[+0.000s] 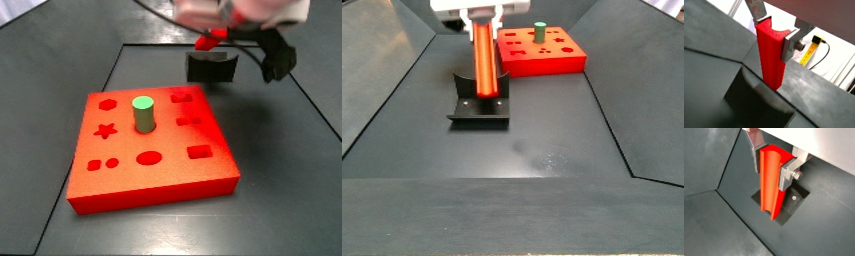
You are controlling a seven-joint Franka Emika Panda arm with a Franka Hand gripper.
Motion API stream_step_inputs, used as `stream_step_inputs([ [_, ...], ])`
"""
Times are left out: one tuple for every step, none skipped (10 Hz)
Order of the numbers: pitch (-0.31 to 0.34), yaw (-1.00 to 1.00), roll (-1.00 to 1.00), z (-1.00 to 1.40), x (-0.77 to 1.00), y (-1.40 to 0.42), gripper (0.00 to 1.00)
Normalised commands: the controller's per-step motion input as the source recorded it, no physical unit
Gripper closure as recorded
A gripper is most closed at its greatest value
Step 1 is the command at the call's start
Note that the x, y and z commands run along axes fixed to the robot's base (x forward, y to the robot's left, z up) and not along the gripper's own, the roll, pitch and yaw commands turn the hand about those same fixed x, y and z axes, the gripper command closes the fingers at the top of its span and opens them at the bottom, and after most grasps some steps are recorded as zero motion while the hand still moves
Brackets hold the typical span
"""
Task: Pick up the arch object. Move up. Place the arch object on the fixture. Regrasp the arch object. Move to above the board. Insert the arch object.
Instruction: Move to above the board.
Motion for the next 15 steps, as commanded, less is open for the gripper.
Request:
stream_step_inputs([
  [0.154, 0.06, -0.06, 1.00, -0.14, -0.06, 1.00],
  [0.125, 0.09, -0.04, 1.00, -0.13, -0.06, 1.00],
  [0.096, 0.11, -0.04, 1.00, -0.13, -0.06, 1.00],
  [0.056, 0.11, -0.04, 1.00, -0.12, -0.05, 1.00],
  [0.038, 0.11, -0.04, 1.00, -0.12, -0.05, 1.00],
  [0.008, 0.10, -0.05, 1.00, -0.11, -0.04, 1.00],
  [-0.018, 0.08, -0.04, 1.00, -0.10, -0.04, 1.00],
  [-0.023, 0.06, -0.04, 1.00, -0.10, -0.03, 1.00],
  [-0.028, 0.03, -0.04, 1.00, -0.10, -0.03, 1.00],
  [-0.021, 0.02, -0.04, 1.00, -0.10, -0.03, 1.00],
  [-0.012, 0.00, -0.05, 0.92, -0.08, -0.02, 1.00],
  [-0.003, -0.01, -0.05, 0.80, -0.07, -0.01, 1.00],
  [0.013, -0.02, -0.05, 0.56, -0.05, -0.01, 1.00],
  [0.035, -0.02, -0.05, 0.39, -0.04, -0.01, 1.00],
  [-0.068, -0.06, -1.00, 0.08, -0.47, -1.00, 1.00],
])
